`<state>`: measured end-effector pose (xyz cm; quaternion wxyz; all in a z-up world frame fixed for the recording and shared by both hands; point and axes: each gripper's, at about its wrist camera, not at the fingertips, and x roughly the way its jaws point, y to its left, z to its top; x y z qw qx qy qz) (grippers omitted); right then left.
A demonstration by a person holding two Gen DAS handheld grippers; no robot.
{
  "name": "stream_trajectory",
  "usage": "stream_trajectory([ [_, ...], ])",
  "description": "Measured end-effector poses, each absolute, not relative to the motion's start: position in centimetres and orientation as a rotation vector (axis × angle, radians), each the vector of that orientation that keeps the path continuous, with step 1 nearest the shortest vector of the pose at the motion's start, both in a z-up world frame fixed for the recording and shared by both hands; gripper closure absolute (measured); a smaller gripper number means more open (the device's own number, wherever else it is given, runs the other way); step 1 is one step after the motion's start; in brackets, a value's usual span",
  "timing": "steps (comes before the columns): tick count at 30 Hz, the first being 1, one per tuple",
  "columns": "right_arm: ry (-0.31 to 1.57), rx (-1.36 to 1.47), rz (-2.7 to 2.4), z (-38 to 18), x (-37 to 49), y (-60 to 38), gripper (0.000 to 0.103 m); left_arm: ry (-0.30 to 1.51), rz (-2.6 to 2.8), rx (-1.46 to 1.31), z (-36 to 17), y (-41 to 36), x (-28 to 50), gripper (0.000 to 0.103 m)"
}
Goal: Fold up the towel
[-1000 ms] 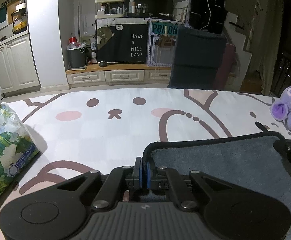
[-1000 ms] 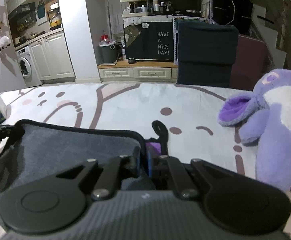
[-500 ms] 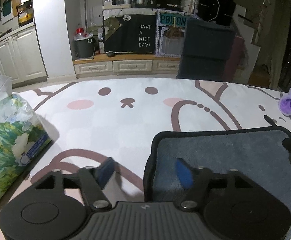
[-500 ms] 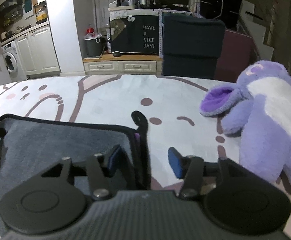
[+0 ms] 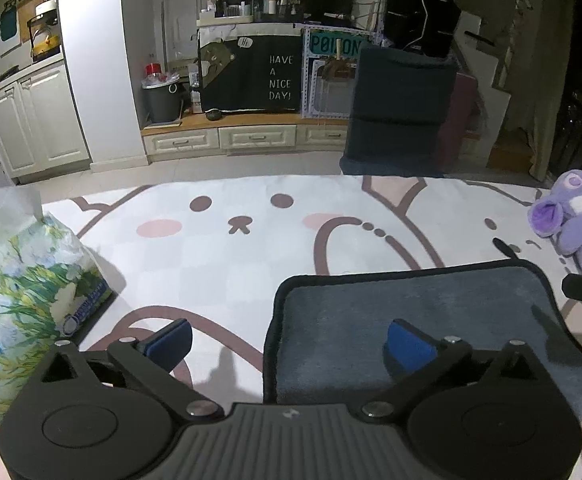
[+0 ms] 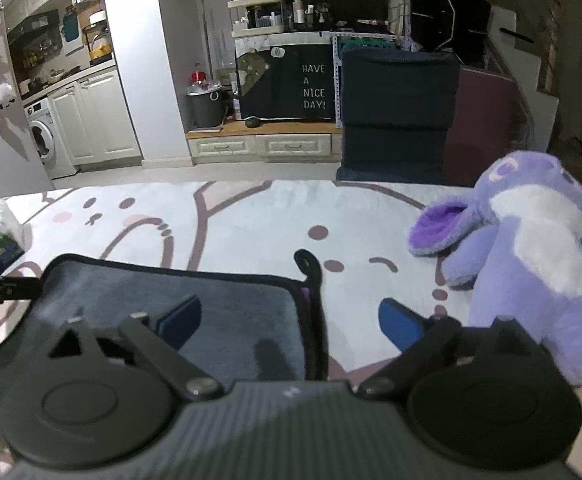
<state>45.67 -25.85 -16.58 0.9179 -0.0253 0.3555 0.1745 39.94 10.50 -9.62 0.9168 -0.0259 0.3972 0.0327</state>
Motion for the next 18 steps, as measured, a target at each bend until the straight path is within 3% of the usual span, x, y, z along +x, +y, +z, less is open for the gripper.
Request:
stream_trajectory([
  [18, 0.741, -0.041, 0.377, -11.2, 41.5, -26.0, 0.000, 0.807, 0.065, -0.067, -3.8, 8.2, 36.0, 0.000],
])
